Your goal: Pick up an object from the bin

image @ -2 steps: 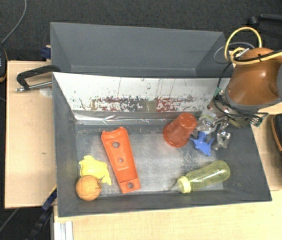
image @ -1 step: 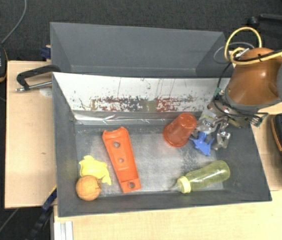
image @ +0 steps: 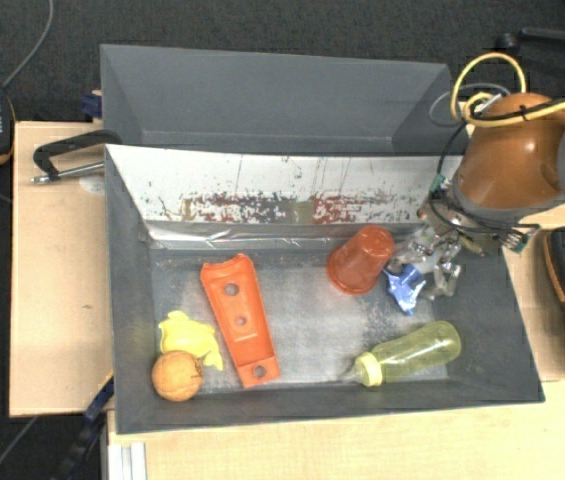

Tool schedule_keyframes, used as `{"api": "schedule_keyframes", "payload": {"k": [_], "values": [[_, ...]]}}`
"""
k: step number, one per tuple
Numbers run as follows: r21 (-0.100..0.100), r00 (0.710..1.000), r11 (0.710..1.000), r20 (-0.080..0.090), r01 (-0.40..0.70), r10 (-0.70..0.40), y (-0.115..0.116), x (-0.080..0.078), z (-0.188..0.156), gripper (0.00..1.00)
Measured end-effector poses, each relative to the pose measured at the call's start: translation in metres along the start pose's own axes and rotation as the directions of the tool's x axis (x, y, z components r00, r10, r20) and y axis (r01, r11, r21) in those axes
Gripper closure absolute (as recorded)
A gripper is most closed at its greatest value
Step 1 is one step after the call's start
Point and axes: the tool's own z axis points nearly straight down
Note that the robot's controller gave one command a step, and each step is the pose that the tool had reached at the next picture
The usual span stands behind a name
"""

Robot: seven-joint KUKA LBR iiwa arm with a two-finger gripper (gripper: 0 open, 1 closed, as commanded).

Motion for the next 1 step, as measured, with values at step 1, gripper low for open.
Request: {"api": "schedule_keyframes", "payload": {"k": [1], "values": [[0.002,1.000,1.000,0.000,-0.001,0.001,-0.0004,-0.0002,-0.0260,1.00]]}}
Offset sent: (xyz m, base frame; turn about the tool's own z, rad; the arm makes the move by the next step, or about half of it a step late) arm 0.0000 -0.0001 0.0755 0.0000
